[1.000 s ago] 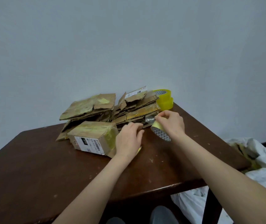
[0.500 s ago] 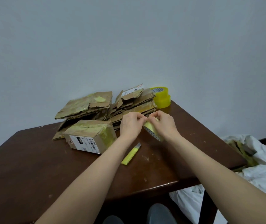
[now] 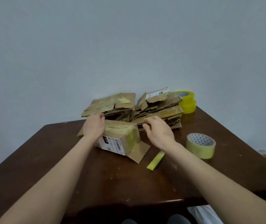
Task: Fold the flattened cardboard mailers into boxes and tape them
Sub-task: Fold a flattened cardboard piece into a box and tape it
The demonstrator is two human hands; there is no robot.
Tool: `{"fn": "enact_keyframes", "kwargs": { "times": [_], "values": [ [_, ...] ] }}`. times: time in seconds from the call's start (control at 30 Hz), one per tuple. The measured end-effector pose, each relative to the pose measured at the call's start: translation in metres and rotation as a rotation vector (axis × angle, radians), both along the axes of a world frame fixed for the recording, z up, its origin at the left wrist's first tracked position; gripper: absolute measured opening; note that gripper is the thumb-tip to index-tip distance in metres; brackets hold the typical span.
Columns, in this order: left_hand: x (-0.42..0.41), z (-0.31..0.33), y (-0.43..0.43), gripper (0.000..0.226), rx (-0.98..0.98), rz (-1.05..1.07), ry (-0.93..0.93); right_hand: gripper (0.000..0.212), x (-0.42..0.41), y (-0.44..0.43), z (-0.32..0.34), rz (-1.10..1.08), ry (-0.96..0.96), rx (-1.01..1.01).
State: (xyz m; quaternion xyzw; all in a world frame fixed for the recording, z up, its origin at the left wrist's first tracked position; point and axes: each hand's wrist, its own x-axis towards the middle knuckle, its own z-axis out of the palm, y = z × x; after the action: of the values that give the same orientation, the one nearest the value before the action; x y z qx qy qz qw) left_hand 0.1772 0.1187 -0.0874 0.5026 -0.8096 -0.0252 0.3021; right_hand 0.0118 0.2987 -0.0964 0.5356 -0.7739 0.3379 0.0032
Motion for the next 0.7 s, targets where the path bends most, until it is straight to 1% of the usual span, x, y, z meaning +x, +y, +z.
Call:
{"fn": "enact_keyframes", "kwargs": {
  "times": [0.1,0.17,0.23,0.3,0.4,0.47,0.6,0.7],
  "values": [
    [0.014,-0.011,-0.02,0.049,0.188,-0.001,-0.039,0.058,0.049,-0.037,-0.003,0.099,-0.078,0.114],
    [0.015,-0.018,-0.026,0.058,0.308,-0.047,-0.082,0.069,0.07,-0.053,-0.017,0.084,-0.216,0.207],
    [0.013,-0.026,-0.031,0.063,0.32,-0.069,-0.168,0.074,0.081,-0.064,-0.03,0.031,-0.348,0.223],
    [0.013,-0.028,-0.035,0.068,0.264,-0.044,-0.216,0.076,0.084,-0.072,-0.038,-0.028,-0.414,0.176],
    [0.014,-0.027,-0.04,0.075,0.263,0.034,-0.277,0.076,0.083,-0.083,-0.041,-0.123,-0.597,0.116],
    [0.017,-0.028,-0.043,0.075,0.304,0.058,-0.275,0.073,0.079,-0.088,-0.041,-0.155,-0.67,0.088],
    [0.028,-0.028,-0.039,0.068,0.385,0.069,-0.199,0.07,0.066,-0.093,-0.042,-0.211,-0.826,0.114],
    [0.042,-0.03,-0.029,0.062,0.439,0.093,-0.08,0.053,0.062,-0.088,-0.038,-0.203,-0.873,0.11]
  ]
}}
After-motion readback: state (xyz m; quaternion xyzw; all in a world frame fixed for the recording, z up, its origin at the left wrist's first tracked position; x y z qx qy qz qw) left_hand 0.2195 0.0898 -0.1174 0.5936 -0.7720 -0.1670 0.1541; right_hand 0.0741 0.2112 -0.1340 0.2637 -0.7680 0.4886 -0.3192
